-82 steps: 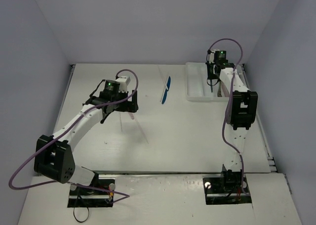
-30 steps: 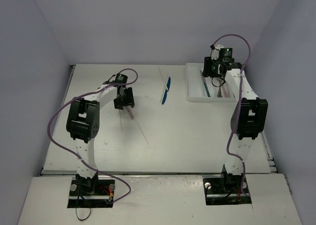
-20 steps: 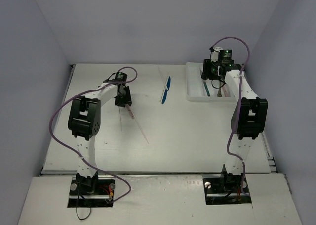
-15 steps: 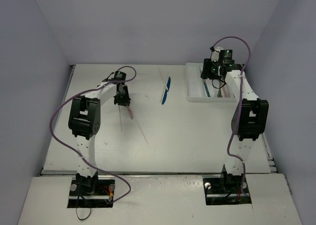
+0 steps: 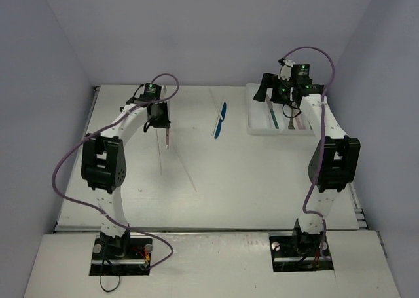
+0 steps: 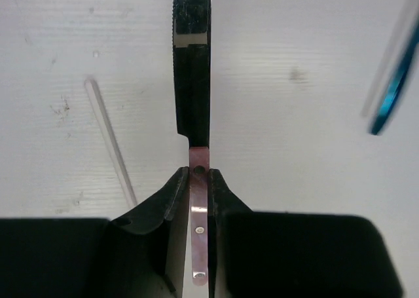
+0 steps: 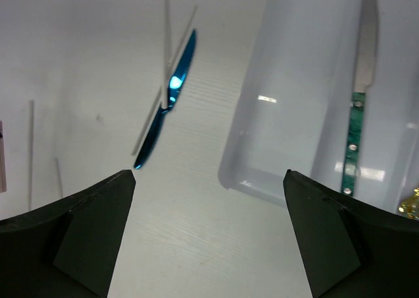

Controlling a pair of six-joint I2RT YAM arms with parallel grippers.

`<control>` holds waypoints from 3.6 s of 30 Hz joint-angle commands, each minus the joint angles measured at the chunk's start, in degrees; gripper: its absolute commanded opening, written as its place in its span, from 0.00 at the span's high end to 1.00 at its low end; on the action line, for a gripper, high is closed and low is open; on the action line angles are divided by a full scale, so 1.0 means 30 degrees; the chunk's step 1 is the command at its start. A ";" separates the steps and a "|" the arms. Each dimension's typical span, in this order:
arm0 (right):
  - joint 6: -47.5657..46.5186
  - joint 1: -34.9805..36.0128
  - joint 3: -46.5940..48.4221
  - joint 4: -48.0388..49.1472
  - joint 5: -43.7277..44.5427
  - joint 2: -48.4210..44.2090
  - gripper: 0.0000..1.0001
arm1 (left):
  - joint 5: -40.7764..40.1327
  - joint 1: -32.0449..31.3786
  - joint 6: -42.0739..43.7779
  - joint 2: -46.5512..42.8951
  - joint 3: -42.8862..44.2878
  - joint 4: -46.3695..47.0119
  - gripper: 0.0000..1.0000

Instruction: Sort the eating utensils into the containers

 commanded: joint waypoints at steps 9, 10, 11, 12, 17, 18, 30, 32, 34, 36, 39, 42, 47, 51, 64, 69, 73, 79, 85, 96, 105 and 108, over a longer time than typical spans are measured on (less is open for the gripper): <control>0.2489 0.5328 0.1823 0.0797 -0.3629 -0.1342 0.05 | 0.3643 -0.0033 -0.2943 -0.7150 -0.1122 0.4137 1.00; 0.2687 0.5866 0.2278 0.0823 -0.3774 -0.1029 0.06 | 0.4093 -0.0140 -0.3256 -0.7283 -0.1130 0.4307 1.00; 0.2854 0.6300 0.2670 0.0835 -0.3881 -0.0767 0.07 | 0.4369 -0.0261 -0.3472 -0.7415 -0.1156 0.4440 1.00; 0.2946 0.6627 0.2818 0.0835 -0.3914 -0.0590 0.07 | 0.4415 -0.0365 -0.3554 -0.7480 -0.1188 0.4505 1.00; 0.3330 0.8510 0.4483 0.0865 -0.4292 0.0681 0.08 | 0.4418 -0.0995 -0.4034 -0.7862 -0.1394 0.5082 1.00; 0.3330 0.8548 0.4677 0.0865 -0.4295 0.0709 0.09 | 0.4524 -0.1026 -0.4053 -0.7862 -0.1394 0.5118 1.00; 0.3155 0.9988 0.4791 0.0864 -0.4031 0.1848 0.21 | 0.4807 -0.1352 -0.4706 -0.8184 -0.1557 0.5422 1.00; 0.3118 1.0119 0.4823 0.0865 -0.4007 0.1946 0.25 | 0.4864 -0.1352 -0.4775 -0.8196 -0.1635 0.5492 1.00; 0.3046 1.0252 0.4905 0.0865 -0.3930 0.2041 0.31 | 0.4937 -0.1373 -0.4950 -0.8235 -0.1793 0.5646 1.00; 0.3055 1.0294 0.5022 0.0865 -0.3914 0.2110 0.37 | 0.5010 -0.1381 -0.5079 -0.8260 -0.1922 0.5725 1.00; 0.3038 1.0349 0.5367 0.0894 -0.3928 0.2246 0.44 | 0.5092 -0.1381 -0.5283 -0.8360 -0.2241 0.5883 1.00; 0.2983 1.0419 0.5623 0.0894 -0.4244 0.2450 0.55 | 0.5092 -0.1381 -0.5371 -0.8448 -0.2465 0.6029 1.00; 0.2896 1.0452 0.5649 0.0882 -0.4412 0.2543 0.75 | 0.5150 -0.1381 -0.5518 -0.8577 -0.2694 0.6200 1.00; 0.2674 1.0400 0.5421 0.0859 -0.4201 0.2415 0.98 | 0.5203 -0.1381 -0.5518 -0.8706 -0.2929 0.6475 1.00; 0.1515 0.7934 0.2838 0.0862 -0.3036 0.0036 1.00 | 0.4667 -0.0986 -0.4785 -0.9019 -0.3377 0.6047 0.07; 0.0582 0.5711 0.1048 0.0835 -0.0977 -0.1207 1.00 | 0.3721 -0.0902 -0.2988 -0.9229 -0.3022 0.5107 0.07; -0.1567 0.3519 -0.0260 0.0619 0.2988 -0.2020 1.00 | 0.1356 -0.1000 0.0631 -0.8829 -0.1949 0.2720 0.07; -0.3573 0.1001 0.0145 -0.0155 0.5811 -0.0630 1.00 | -0.1050 -0.1000 0.2621 -0.8595 -0.2052 0.1432 0.07; -0.3730 -0.0388 0.1770 -0.0161 0.6018 0.1611 1.00 | -0.1515 -0.1000 0.2804 -0.8679 -0.2945 0.2234 0.07; -0.3464 -0.0697 0.3296 -0.0161 0.5813 0.4503 1.00 | -0.1718 -0.1000 0.3154 -0.7963 -0.3021 0.1987 0.07; -0.3408 -0.0729 0.3338 -0.0190 0.5725 0.5416 1.00 | -0.1345 -0.1000 0.2715 -0.7170 -0.3444 0.2016 0.07; -0.3437 -0.0711 0.3143 -0.0191 0.5756 0.5456 1.00 | -0.1236 -0.1030 0.2597 -0.6748 -0.3414 0.1986 0.07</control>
